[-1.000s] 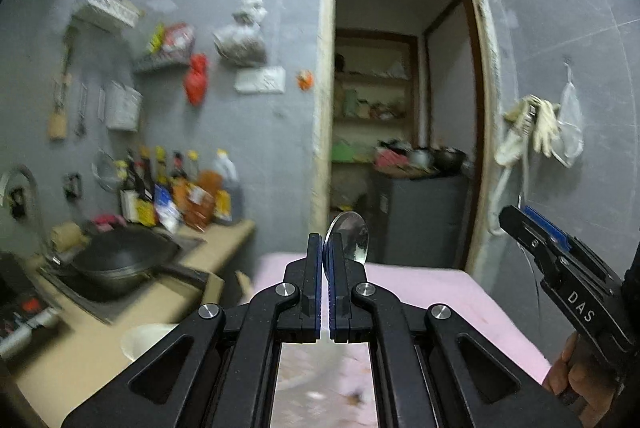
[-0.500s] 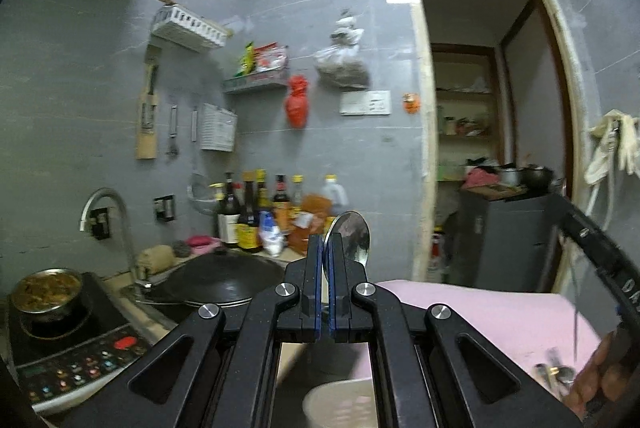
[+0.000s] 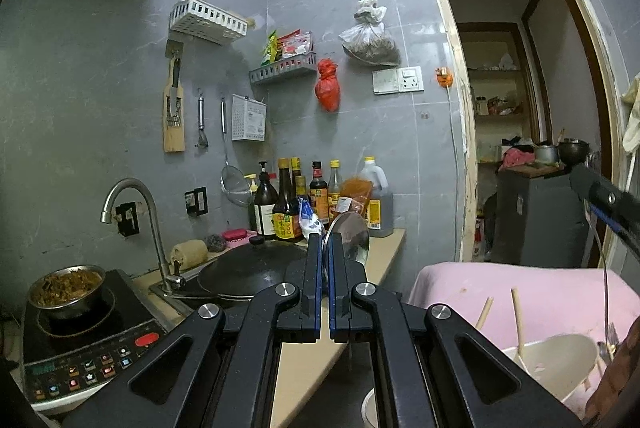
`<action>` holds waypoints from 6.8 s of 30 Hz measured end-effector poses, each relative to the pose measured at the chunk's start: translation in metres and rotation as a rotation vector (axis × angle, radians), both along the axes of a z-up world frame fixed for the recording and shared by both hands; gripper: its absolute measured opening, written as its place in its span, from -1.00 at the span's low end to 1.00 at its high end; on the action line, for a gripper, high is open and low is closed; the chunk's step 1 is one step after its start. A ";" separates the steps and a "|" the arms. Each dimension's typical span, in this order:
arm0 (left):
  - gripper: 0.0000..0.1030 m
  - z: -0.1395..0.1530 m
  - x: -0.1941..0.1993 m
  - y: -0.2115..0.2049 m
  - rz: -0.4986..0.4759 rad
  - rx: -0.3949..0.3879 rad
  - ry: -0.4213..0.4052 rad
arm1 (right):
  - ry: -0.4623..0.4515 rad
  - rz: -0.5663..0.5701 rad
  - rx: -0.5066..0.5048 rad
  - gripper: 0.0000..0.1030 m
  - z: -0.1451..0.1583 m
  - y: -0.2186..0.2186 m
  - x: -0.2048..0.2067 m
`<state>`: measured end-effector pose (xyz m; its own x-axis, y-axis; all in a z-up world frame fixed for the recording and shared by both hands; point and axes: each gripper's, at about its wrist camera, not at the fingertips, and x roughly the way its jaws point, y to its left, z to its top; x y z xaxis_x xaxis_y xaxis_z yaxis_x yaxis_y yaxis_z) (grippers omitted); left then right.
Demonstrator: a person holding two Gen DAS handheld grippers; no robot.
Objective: Organize utensils
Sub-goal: 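Lift both spoons and carry them toward the white utensil holder, then lower both spoons into the holder and open both tools, then move both tools back to the utensil pile, then close the left tool on a chopstick while the right tool grasps a fork, then lift the chopstick and fork and carry them to the white holder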
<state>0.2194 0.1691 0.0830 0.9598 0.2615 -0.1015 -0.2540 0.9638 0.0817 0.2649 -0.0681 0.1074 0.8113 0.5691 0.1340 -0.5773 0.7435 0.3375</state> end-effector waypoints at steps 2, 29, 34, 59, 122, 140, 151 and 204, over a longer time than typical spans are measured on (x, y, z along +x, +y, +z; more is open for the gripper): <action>-0.98 -0.004 0.002 0.000 -0.007 -0.004 0.012 | -0.002 -0.027 0.004 -0.40 -0.001 0.000 -0.001; -0.96 -0.033 0.002 -0.012 -0.162 -0.073 0.082 | 0.010 -0.132 -0.267 -0.39 -0.041 0.028 -0.012; -0.95 -0.035 -0.001 -0.016 -0.238 -0.102 0.111 | 0.034 -0.094 -0.317 -0.39 -0.050 0.030 -0.017; 0.52 0.001 -0.037 -0.072 -0.337 -0.154 0.057 | 0.038 -0.357 -0.353 1.00 -0.014 -0.074 -0.067; -0.93 -0.127 0.092 -0.254 -0.675 -0.202 0.890 | 0.757 -0.170 -0.797 -0.22 -0.127 -0.170 -0.008; -0.95 -0.117 0.068 -0.218 -0.614 -0.342 0.881 | 0.810 -0.344 -0.678 -0.86 -0.123 -0.208 -0.018; -0.94 -0.109 0.071 -0.223 -0.648 -0.274 0.905 | 0.823 -0.274 -0.582 -0.45 -0.119 -0.213 -0.010; -0.95 -0.059 0.034 -0.211 -0.719 -0.251 0.478 | 0.428 -0.329 -0.508 -0.58 -0.071 -0.165 -0.037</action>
